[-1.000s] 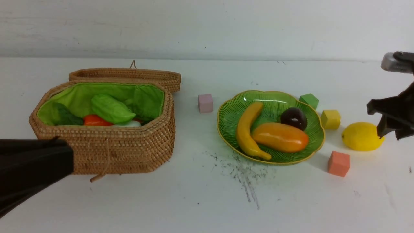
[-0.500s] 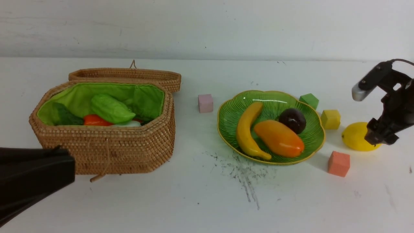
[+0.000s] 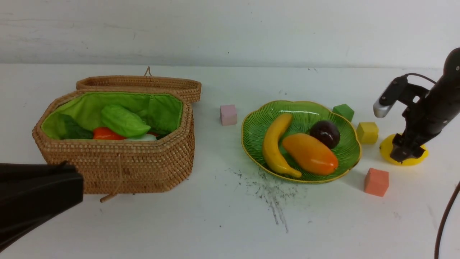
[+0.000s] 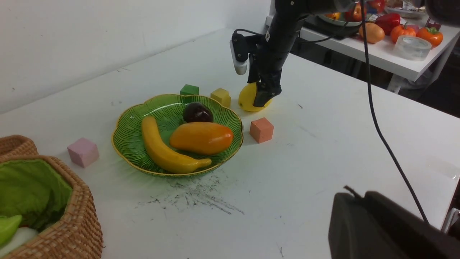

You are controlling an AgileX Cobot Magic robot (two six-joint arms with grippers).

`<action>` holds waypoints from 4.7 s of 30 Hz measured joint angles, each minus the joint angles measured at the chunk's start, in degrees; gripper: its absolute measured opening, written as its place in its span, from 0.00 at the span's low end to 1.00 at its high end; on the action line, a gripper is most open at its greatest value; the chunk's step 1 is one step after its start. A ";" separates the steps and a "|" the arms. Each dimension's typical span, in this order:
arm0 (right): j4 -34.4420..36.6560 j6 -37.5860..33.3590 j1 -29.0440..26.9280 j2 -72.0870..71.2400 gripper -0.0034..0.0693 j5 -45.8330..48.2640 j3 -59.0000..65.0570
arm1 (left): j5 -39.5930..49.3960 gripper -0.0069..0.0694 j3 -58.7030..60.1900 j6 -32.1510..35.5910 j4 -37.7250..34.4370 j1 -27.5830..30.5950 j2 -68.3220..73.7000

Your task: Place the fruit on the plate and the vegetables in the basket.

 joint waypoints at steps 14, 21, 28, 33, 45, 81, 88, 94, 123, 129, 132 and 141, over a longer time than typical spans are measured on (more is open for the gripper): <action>3.00 0.95 -0.10 2.84 0.88 3.31 -1.83 | -0.61 0.14 0.00 0.00 0.00 0.00 0.00; 3.91 8.84 -0.15 2.55 0.88 4.41 -1.87 | -0.81 0.14 0.00 0.00 0.00 0.00 0.00; 7.20 25.70 3.72 -5.13 0.88 7.76 -1.32 | -2.84 0.14 0.00 0.00 1.80 0.00 0.00; 15.96 29.10 9.65 -8.74 0.88 4.77 -1.42 | -5.27 0.14 0.00 0.00 2.97 0.00 0.00; 21.52 29.71 16.32 -1.28 0.88 -18.45 -1.31 | -3.71 0.15 0.00 -0.15 3.04 0.00 0.00; 3.24 47.42 16.29 -48.65 0.05 16.38 19.63 | -12.91 0.07 14.99 -6.06 5.39 0.00 -19.10; 4.21 53.69 16.29 -69.14 0.05 16.58 40.62 | -20.88 0.07 29.71 -6.24 4.11 0.00 -28.61; 4.79 59.90 16.29 -88.16 0.06 13.13 55.98 | -23.23 0.07 38.15 -6.24 3.87 0.00 -30.26; -0.30 58.94 9.97 -118.30 0.02 -14.21 78.26 | -23.43 0.07 47.65 -6.24 3.69 -0.02 -30.26; -2.38 59.92 8.64 -121.73 0.02 -22.89 92.62 | -23.38 0.07 47.65 -6.24 3.69 -0.02 -30.26; -3.21 61.00 8.58 -121.83 0.02 -26.14 97.03 | -23.38 0.07 47.65 -6.24 3.63 -0.02 -30.26; -3.28 61.04 8.58 -121.81 0.02 -27.42 97.33 | -22.97 0.07 47.65 -6.24 3.63 -0.02 -30.26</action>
